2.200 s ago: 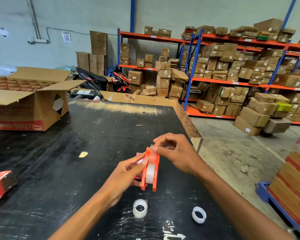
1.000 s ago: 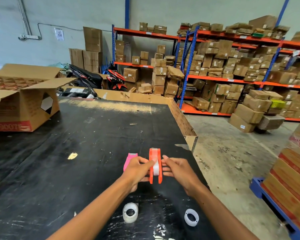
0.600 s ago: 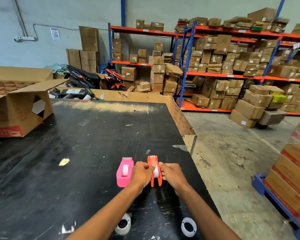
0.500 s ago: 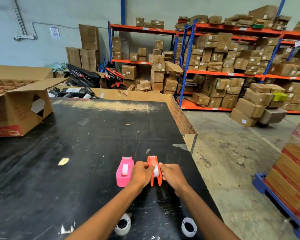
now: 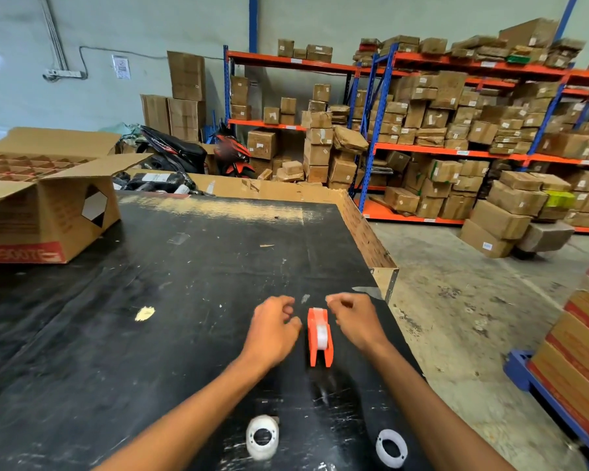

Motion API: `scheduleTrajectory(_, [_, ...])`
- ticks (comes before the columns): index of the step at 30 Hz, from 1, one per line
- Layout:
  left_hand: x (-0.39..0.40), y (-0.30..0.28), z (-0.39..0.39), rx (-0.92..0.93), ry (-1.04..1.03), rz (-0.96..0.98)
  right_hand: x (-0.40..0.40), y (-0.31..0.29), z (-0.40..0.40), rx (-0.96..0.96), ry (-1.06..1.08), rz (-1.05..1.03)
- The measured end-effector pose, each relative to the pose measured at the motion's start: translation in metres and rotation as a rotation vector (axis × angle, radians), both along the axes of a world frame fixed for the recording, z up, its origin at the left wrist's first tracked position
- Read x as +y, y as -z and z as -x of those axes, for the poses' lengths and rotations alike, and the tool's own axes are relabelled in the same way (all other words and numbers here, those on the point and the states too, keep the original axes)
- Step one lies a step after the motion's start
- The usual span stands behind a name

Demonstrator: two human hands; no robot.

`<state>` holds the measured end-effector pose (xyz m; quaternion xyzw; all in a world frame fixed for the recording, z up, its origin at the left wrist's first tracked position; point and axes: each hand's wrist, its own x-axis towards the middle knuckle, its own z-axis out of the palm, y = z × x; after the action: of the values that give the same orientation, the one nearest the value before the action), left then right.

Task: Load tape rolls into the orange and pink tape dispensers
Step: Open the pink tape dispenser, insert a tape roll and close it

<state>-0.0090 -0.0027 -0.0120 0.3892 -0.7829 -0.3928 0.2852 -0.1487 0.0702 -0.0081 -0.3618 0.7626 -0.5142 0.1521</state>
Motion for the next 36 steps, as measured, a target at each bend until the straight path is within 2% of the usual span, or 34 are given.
scheduleTrajectory(3, [-0.022,-0.003,-0.029,-0.124,0.047,-0.029,-0.018,-0.013,-0.024,0.131,-0.167,-0.091])
scheduleTrajectory(6, [-0.033,0.004,-0.05,-0.32,0.205,-0.072,-0.038,-0.013,-0.046,0.257,-0.355,-0.318])
scheduleTrajectory(8, [-0.039,0.017,-0.057,-0.306,0.273,-0.04,-0.051,-0.01,-0.058,0.358,-0.411,-0.514])
scheduleTrajectory(10, [-0.041,0.032,-0.062,-0.244,0.295,-0.002,-0.062,-0.007,-0.067,0.423,-0.378,-0.661])
scheduleTrajectory(14, [-0.046,0.043,-0.068,-0.218,0.298,0.096,-0.075,-0.006,-0.076,0.544,-0.309,-0.763])
scheduleTrajectory(16, [-0.046,0.041,-0.069,-0.264,0.286,0.134,-0.073,-0.006,-0.081,0.686,-0.287,-0.738])
scheduleTrajectory(18, [-0.047,0.039,-0.069,-0.298,0.273,0.149,-0.065,-0.005,-0.088,0.785,-0.258,-0.626])
scheduleTrajectory(21, [-0.047,0.042,-0.067,-0.323,0.279,0.144,-0.044,-0.005,-0.086,0.631,-0.221,-0.364])
scheduleTrajectory(23, [-0.045,0.044,-0.068,-0.313,0.303,0.113,-0.029,-0.006,-0.08,0.51,-0.213,-0.275])
scheduleTrajectory(25, [-0.039,0.042,-0.068,-0.192,0.234,0.056,-0.017,-0.006,-0.076,0.519,-0.244,-0.254])
scheduleTrajectory(27, [-0.03,0.034,-0.068,0.088,0.085,-0.001,-0.007,-0.008,-0.075,0.596,-0.256,-0.25])
scheduleTrajectory(29, [-0.014,0.021,-0.067,0.297,0.028,-0.142,0.001,-0.009,-0.078,0.634,-0.291,-0.227])
scheduleTrajectory(31, [0.004,0.013,-0.066,0.378,0.097,-0.283,0.01,-0.008,-0.084,0.602,-0.354,-0.181])
scheduleTrajectory(33, [0.017,0.007,-0.067,0.423,0.112,-0.347,0.018,-0.01,-0.094,0.513,-0.372,-0.107])
scheduleTrajectory(36, [0.022,0.003,-0.068,0.496,0.093,-0.407,0.024,-0.012,-0.103,0.38,-0.288,0.02])
